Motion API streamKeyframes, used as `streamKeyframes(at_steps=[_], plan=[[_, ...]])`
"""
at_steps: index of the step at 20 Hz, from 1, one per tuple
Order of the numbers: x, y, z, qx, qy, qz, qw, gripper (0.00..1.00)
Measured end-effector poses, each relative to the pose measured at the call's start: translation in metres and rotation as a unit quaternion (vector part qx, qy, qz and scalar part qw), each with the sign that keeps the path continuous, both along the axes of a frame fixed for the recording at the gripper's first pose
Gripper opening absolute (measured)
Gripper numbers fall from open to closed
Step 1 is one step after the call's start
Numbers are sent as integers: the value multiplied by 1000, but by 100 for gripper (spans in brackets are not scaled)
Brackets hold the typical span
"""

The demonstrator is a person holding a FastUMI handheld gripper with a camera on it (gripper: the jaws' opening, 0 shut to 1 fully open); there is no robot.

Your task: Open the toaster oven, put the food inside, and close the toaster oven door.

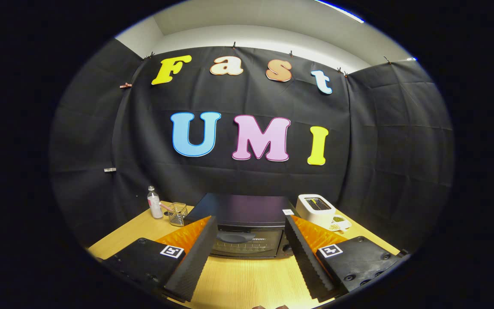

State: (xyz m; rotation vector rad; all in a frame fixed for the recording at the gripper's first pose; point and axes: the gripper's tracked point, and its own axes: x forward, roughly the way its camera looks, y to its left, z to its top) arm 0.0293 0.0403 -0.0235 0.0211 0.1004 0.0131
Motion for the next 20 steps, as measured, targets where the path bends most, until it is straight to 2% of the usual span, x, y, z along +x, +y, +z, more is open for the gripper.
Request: streamKeyframes(at_steps=[5, 13, 20], plan=[[22, 5, -19, -4, 28, 8, 1000, 97], [79, 2, -66, 5, 84, -10, 996, 98], [130, 29, -117, -11, 133, 25, 991, 98]])
